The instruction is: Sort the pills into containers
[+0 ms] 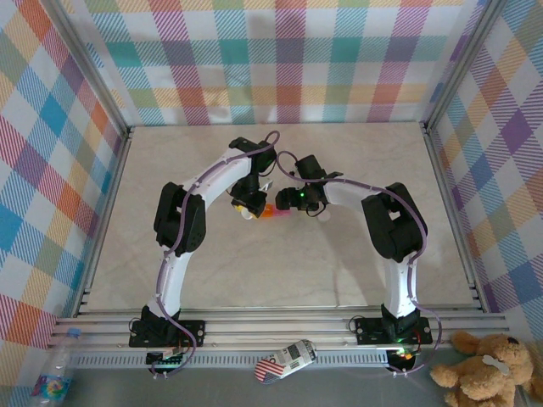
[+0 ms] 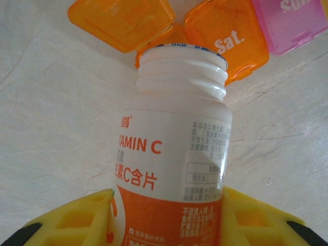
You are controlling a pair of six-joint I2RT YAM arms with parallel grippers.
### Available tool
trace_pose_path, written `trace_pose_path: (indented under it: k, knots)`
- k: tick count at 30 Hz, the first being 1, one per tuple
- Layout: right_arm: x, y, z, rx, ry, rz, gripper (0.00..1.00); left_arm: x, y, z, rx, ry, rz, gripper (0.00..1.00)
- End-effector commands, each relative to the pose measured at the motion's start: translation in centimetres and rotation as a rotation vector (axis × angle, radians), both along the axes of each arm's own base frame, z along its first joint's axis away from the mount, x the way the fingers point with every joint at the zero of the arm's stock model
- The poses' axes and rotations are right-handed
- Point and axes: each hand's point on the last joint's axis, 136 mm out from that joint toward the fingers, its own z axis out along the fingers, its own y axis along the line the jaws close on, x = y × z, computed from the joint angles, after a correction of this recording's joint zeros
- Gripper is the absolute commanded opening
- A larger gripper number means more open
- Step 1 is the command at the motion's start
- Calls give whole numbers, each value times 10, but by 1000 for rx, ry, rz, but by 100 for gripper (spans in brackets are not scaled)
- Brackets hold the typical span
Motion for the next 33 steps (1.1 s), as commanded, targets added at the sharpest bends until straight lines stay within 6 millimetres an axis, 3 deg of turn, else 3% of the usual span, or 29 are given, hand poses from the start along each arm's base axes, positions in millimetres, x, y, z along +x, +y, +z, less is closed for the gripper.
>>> trace_pose_path:
  k: [1,26,33]
  knots:
    - [-12,2,-36,-38,64,37,76,-5,1,2,28,21,-28,0]
    - [-16,3,-49,-76,98,69,75,-3,4,-5,68,47,-63,0]
    - [-16,7,-50,-77,100,81,72,3,5,2,81,16,-65,0]
